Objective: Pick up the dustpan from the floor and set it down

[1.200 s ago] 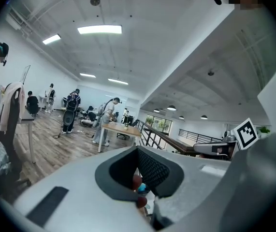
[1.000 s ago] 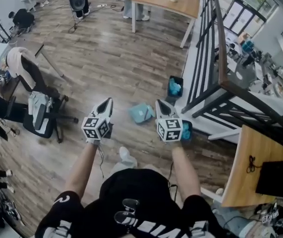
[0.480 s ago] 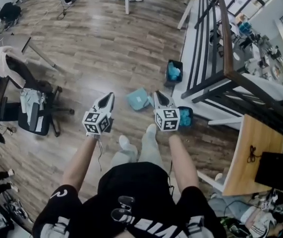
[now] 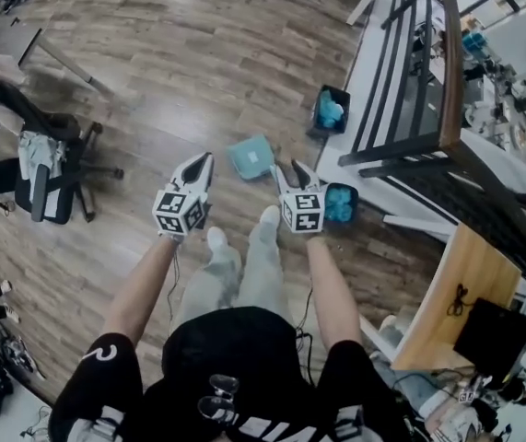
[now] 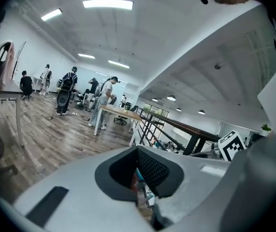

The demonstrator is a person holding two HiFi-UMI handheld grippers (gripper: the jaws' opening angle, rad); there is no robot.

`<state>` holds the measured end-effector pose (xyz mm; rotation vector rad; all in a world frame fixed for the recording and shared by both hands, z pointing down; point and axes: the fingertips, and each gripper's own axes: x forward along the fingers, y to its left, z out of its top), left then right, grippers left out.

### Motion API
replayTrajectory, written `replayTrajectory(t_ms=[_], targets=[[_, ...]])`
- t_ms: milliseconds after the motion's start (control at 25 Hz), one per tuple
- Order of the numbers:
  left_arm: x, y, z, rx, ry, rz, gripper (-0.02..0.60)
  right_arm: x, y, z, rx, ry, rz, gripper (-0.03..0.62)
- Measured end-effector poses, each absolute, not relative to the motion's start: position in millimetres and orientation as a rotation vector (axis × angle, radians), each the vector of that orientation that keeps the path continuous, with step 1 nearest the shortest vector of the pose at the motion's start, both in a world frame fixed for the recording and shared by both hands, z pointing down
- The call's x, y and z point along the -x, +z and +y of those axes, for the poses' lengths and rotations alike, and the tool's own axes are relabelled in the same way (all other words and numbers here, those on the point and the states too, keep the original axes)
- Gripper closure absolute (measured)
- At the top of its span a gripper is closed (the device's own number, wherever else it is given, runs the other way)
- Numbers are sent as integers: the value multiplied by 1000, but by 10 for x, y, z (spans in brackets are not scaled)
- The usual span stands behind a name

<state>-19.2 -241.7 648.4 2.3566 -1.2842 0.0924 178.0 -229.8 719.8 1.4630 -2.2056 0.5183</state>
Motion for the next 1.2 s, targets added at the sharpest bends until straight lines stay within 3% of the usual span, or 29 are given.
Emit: replayTrajectory(t_ms=[440, 840, 920, 1040, 1200], targets=[[203, 7656, -2493, -2266, 134, -1258, 584, -1697, 8638, -2453, -1337, 571, -2092, 342], [257, 8069, -2636, -2254, 178, -1257, 584, -1731, 9547, -2538, -1238, 657, -1964, 338], [257, 8089, -2627, -2256, 186, -1245, 584, -1742, 9640, -2543, -1213, 642, -1942, 360], [274, 8127, -2607, -2261, 202, -1236, 584, -1767, 9694, -2563, -1194, 619, -1911, 465], [283, 8179, -2584, -2254, 218, -1235, 584, -1727, 9721, -2534, -1148, 614, -1895, 505]])
